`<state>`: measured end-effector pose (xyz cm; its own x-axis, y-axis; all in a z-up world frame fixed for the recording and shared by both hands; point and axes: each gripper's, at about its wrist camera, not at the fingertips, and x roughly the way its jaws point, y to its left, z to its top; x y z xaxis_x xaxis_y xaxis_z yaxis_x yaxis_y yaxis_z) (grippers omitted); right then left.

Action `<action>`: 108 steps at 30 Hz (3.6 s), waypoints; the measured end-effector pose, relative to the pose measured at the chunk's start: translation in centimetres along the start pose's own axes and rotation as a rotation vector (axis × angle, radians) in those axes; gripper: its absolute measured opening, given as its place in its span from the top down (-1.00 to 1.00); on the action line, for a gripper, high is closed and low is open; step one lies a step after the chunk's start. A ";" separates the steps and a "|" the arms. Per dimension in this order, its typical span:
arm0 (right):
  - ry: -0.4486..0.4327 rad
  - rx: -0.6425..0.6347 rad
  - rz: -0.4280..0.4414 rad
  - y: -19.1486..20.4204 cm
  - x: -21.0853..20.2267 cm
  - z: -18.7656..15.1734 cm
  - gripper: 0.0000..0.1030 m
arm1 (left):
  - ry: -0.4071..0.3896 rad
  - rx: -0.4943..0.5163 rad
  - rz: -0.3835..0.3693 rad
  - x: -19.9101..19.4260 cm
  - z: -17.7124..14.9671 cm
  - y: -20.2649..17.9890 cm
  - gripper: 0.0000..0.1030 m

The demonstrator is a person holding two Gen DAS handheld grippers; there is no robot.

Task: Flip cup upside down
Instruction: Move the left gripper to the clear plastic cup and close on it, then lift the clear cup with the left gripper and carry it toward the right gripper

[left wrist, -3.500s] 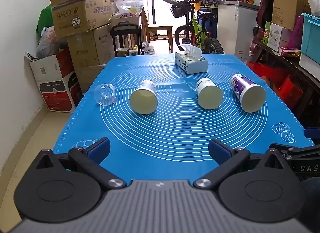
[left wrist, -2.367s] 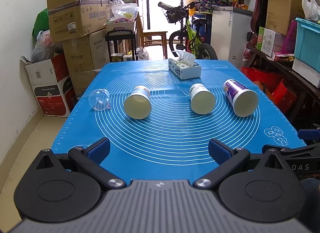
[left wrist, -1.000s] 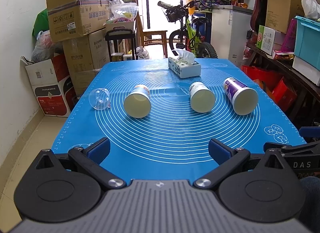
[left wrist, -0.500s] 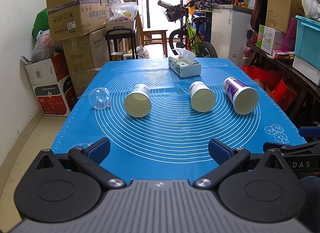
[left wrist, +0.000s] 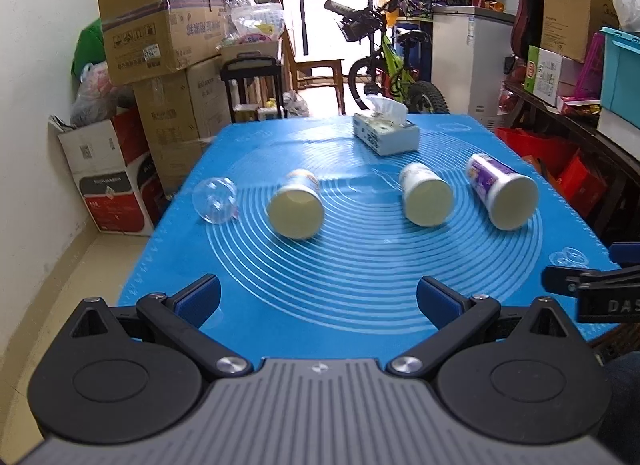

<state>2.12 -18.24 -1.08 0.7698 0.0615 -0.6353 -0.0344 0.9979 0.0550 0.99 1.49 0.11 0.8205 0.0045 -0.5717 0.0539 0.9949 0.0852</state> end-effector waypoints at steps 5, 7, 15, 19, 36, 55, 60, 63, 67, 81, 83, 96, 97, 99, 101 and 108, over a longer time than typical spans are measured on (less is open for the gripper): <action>-0.021 0.000 0.014 0.5 0.9 1.3 -0.96 | -0.006 0.002 0.036 2.2 2.0 2.1 -0.99; -0.025 0.005 0.017 0.7 1.4 2.0 -0.96 | -0.005 0.005 0.056 3.4 2.7 3.0 -0.99; -0.042 0.020 0.007 1.1 4.1 4.9 -0.96 | 0.024 0.004 0.118 9.5 5.8 7.3 -0.99; -0.032 0.034 -0.007 1.0 5.8 5.6 -0.96 | 0.038 -0.001 0.124 12.8 6.9 9.0 -0.99; 0.021 0.069 -0.040 -0.5 9.9 5.4 -0.96 | 0.172 -0.020 0.192 25.2 6.9 12.6 -0.64; 0.023 0.087 -0.037 -1.3 8.4 4.6 -0.96 | 0.120 -0.108 0.132 16.9 7.6 10.9 -0.23; 0.033 0.069 -0.034 -1.4 7.4 4.0 -0.96 | 0.084 -0.106 0.085 12.1 7.2 8.0 -0.23; 0.041 0.058 -0.026 -1.5 6.9 3.7 -0.96 | 0.079 -0.103 0.049 10.2 6.6 5.7 -0.24; 0.060 0.049 -0.019 -2.0 6.7 3.3 -0.96 | 0.092 -0.114 -0.026 8.9 5.5 2.6 -0.24; 0.086 0.061 -0.020 -4.4 6.8 2.4 -0.96 | 0.181 -0.111 -0.104 13.2 1.3 -5.0 -0.24; 0.091 0.065 -0.021 -4.7 7.0 2.3 -0.96 | 0.202 -0.121 -0.104 13.7 0.8 -5.1 -0.24; 0.115 0.068 -0.016 -4.9 8.2 1.8 -0.96 | 0.216 -0.069 -0.065 14.4 -0.3 -6.4 -0.49; 0.117 0.069 -0.015 -4.9 8.2 1.8 -0.96 | 0.217 -0.068 -0.065 14.4 -0.3 -6.4 -0.49; 0.119 0.070 -0.015 -5.0 8.3 1.8 -0.96 | 0.217 -0.071 -0.069 14.4 -0.3 -6.3 -0.53; 0.122 0.069 -0.015 -4.9 8.4 1.8 -0.96 | 0.211 -0.075 -0.071 14.3 -0.2 -6.1 -0.59; 0.125 0.062 -0.010 -4.6 8.5 1.8 -0.96 | 0.212 -0.078 -0.083 14.2 0.0 -6.0 -0.60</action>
<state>9.96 -22.38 -5.40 0.6841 0.0579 -0.7271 0.0153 0.9955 0.0937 12.28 -4.44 -8.55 0.6768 -0.0644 -0.7334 0.0650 0.9975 -0.0276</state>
